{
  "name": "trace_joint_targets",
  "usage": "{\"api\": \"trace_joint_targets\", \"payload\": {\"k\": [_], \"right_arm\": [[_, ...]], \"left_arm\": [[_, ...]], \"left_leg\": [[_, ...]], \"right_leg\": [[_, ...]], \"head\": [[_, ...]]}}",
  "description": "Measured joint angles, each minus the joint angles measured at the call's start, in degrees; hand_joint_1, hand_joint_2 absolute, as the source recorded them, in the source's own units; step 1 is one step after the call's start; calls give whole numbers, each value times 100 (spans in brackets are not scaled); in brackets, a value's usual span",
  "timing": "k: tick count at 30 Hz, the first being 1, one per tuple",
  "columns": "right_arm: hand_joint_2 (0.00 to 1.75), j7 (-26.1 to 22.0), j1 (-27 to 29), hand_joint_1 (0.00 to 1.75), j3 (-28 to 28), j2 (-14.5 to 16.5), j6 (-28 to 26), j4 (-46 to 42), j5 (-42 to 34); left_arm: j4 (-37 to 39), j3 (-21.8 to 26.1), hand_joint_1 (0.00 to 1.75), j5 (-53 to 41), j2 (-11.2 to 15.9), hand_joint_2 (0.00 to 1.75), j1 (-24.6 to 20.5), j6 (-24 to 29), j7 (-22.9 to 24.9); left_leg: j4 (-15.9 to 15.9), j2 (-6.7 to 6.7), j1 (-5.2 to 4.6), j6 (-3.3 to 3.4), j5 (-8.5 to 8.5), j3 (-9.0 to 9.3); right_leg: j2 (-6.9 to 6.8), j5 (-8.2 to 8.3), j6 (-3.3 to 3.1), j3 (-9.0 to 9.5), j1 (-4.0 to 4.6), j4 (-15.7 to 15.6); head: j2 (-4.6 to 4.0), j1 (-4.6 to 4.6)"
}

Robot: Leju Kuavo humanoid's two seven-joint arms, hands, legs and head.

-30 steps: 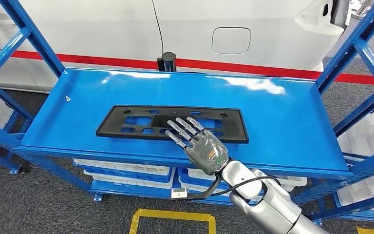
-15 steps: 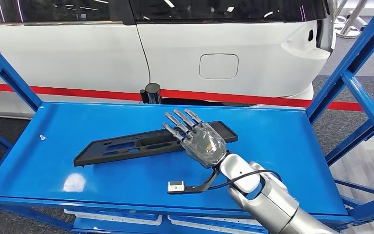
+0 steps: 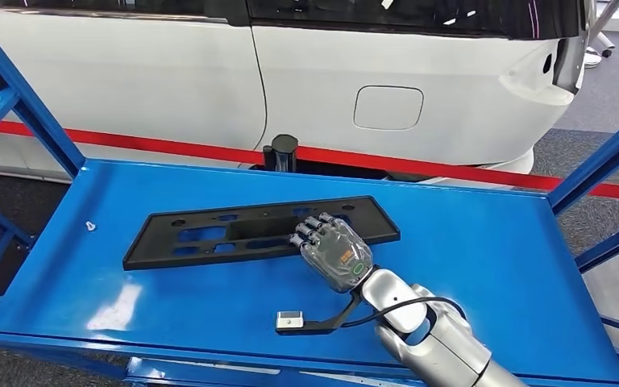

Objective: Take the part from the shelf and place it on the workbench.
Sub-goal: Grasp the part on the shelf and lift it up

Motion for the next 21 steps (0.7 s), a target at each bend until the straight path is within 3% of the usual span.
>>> {"api": "trace_joint_targets", "payload": {"k": [2, 3, 4, 6, 8, 10, 13, 14, 15, 17, 18, 19, 21], "right_arm": [[175, 11, 21, 175, -10, -17, 30, -1, -2], [175, 15, 34, 175, -17, -30, 50, -1, -1], [175, 19, 44, 175, -29, -40, 66, -2, 3], [175, 28, 50, 175, -63, -50, 87, -11, 10], [175, 35, 54, 175, -86, -60, 105, -24, 20], [175, 46, 59, 175, -104, -71, 129, -45, 31], [175, 81, 70, 175, -163, -85, 141, -107, 55], [175, 98, 79, 175, -184, -91, 138, -121, 60], [175, 118, 95, 175, -205, -99, 129, -127, 60], [175, 165, 162, 175, -262, -109, 94, -145, 46], [175, 187, 209, 175, -299, -115, 72, -162, 36], [175, 206, 257, 175, -344, -122, 52, -185, 26], [175, 228, 340, 175, -447, -139, 32, -251, 15]], "left_arm": [[0, 2, 0, -1, -1, 0, -7, 2, 1], [0, 3, 0, -1, -2, 0, -7, 3, 2], [0, 4, 0, -1, -3, 0, -8, 4, 2], [0, 5, 0, 0, -7, 0, -17, 10, 2], [-1, 7, 0, 0, -18, 0, -37, 20, 2], [-3, 8, 0, 0, -30, 0, -56, 35, -2], [-21, 8, 0, -3, -31, 0, -81, 44, -25], [-28, 8, 0, -5, -31, 0, -90, 30, -41], [-31, 8, 0, -7, -35, 0, -94, 9, -60], [-31, 8, 0, -9, -36, 0, -87, -69, -92], [-31, 8, 0, -10, -35, 0, -76, -108, -100], [-31, 8, 0, -11, -34, 0, -67, -148, -105], [-31, 8, 0, -19, -27, 0, -61, -204, -125]], "left_leg": [[0, -15, -59, 59, -45, 24], [0, -30, -91, 86, -76, 51], [0, -49, -121, 105, -114, 91], [-5, -90, -163, 124, -208, 188], [-21, -128, -208, 99, -319, 257], [-81, -140, -223, 48, -396, 313], [-43, -100, -207, -31, -520, 391], [185, -83, -202, -59, -632, 290], [550, -68, -190, -85, -778, 79], [1324, -59, -164, -136, -1009, -482], [1515, -57, -152, -156, -977, -694], [1472, -52, -140, -170, -801, -793], [827, -34, -113, -175, -216, -682]], "right_leg": [[2, -164, -40, -478, 49, 759], [4, -139, -47, -611, 76, 888], [7, -9, -49, -599, 104, 728], [21, 396, -82, -310, 177, -91], [26, 611, -177, -7, 258, -702], [26, 566, -272, 97, 308, -796], [36, 495, -369, 236, 247, -897], [37, 473, -404, 294, 215, -932], [37, 446, -440, 333, 204, -947], [36, 393, -485, 375, 203, -950], [38, 370, -487, 396, 205, -948], [42, 346, -476, 425, 204, -947], [50, 299, -438, 500, 199, -943]], "head": [[0, 3], [0, 3], [0, 3], [0, 5], [0, -4], [0, -13], [0, -17], [0, -23], [0, -27], [0, -29], [0, -28], [0, -29], [0, -31]]}}
